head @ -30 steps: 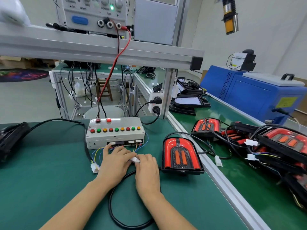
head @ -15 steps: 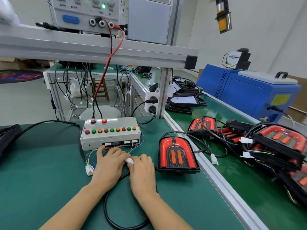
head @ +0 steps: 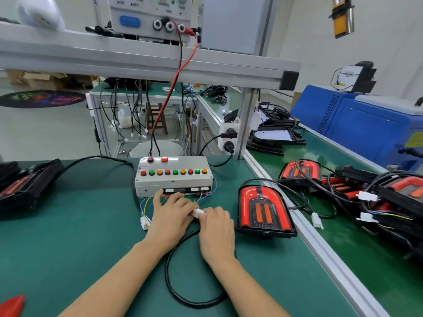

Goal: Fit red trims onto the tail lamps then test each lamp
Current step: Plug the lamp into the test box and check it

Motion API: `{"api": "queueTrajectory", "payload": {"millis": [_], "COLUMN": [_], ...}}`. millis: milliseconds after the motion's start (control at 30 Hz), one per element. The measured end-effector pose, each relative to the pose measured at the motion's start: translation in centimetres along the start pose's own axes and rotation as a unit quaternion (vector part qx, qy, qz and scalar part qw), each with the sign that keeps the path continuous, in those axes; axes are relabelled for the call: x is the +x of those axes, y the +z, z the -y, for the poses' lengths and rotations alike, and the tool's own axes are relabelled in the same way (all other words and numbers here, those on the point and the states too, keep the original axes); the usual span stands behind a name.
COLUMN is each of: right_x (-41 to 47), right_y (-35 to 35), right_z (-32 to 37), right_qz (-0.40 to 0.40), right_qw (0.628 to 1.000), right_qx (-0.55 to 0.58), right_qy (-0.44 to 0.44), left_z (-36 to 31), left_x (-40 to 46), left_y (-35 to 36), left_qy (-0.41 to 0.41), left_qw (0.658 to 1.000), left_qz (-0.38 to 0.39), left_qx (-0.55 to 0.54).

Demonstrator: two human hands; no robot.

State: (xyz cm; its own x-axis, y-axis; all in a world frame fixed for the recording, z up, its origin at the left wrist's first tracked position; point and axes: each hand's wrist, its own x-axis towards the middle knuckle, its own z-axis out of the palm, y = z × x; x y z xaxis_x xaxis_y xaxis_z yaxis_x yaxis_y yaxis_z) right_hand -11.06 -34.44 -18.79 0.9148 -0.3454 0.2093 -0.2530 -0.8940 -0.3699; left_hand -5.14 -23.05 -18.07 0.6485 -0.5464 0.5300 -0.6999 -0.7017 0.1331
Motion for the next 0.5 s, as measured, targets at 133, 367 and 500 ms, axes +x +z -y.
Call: {"api": "queueTrajectory", "payload": {"millis": [133, 367, 500], "right_x": [-0.1, -0.6, -0.6], "right_y": [0.0, -0.4, -0.5], "right_z": [0.2, 0.5, 0.4], "right_qz": [-0.017, -0.034, -0.027], "right_qw": [1.0, 0.997, 0.997], "right_qx": [0.001, 0.065, 0.063], "right_qy": [-0.013, -0.034, -0.036], "left_z": [0.6, 0.6, 0.2], "left_x": [-0.3, -0.7, -1.1], "left_y": [-0.7, -1.1, -1.6], "left_qy": [0.027, 0.045, 0.045], "left_qw": [0.998, 0.996, 0.994], "left_qz": [-0.041, -0.062, -0.064], "left_qx": [0.025, 0.053, 0.077]}}
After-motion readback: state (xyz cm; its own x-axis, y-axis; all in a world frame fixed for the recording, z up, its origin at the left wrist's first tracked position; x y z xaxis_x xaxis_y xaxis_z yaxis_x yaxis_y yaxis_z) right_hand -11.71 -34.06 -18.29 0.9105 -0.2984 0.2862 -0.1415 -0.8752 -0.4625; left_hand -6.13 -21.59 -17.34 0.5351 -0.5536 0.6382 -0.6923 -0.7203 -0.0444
